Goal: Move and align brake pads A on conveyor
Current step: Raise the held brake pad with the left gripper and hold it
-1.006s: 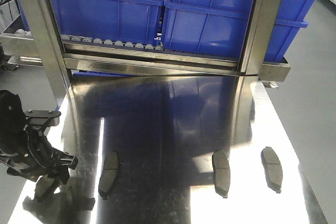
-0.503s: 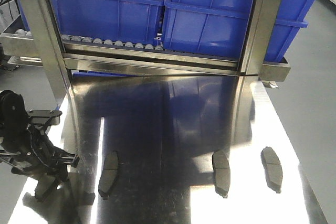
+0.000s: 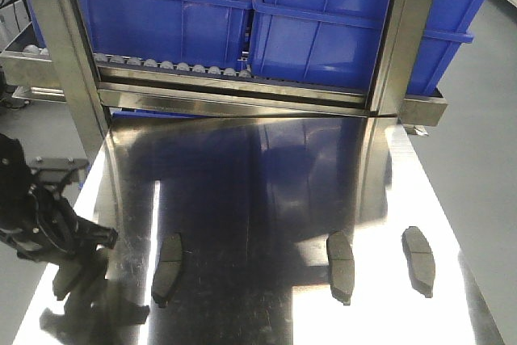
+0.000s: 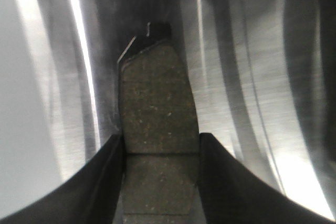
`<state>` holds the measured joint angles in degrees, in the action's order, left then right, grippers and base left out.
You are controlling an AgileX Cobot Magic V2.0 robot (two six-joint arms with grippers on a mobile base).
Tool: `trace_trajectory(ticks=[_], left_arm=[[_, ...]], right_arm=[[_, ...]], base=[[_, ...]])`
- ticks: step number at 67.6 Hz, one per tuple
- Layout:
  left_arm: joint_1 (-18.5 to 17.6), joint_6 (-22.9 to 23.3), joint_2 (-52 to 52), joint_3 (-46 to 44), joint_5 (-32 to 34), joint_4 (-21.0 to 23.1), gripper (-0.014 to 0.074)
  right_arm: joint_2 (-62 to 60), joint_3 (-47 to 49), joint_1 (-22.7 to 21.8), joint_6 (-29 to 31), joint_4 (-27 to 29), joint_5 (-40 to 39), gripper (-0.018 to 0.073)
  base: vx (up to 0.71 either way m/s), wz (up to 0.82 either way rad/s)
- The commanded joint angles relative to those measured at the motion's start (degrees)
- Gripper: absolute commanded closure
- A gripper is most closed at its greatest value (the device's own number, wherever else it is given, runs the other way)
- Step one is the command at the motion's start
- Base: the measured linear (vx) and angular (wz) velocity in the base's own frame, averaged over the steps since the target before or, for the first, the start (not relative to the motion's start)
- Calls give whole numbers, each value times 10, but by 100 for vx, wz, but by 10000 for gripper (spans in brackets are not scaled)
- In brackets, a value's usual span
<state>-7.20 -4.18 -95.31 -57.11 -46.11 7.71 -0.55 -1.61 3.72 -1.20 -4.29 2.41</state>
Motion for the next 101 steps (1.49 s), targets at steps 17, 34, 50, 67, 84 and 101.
trace_trajectory(ticks=[17, 34, 50, 67, 84, 101], left_arm=[[-3, 1, 196, -13, 39, 10, 603], [-3, -15, 357, 79, 123, 10, 603], [-3, -14, 547, 219, 209, 16, 603], [-3, -14, 715, 333, 247, 19, 603], [-3, -8, 796, 374, 271, 20, 603], [-3, -8, 797, 374, 269, 19, 603]], right_arm=[[-7, -7, -3, 3, -3, -41, 571], [-7, -7, -3, 3, -3, -41, 571], [-7, -7, -3, 3, -3, -41, 571], [-7, -7, -3, 3, -3, -41, 571], [-7, -7, -3, 3, -3, -41, 571], [-7, -7, -2, 3, -3, -41, 571]], base=[[0, 0], [0, 0], [0, 0], [0, 0], [0, 0], [0, 0]])
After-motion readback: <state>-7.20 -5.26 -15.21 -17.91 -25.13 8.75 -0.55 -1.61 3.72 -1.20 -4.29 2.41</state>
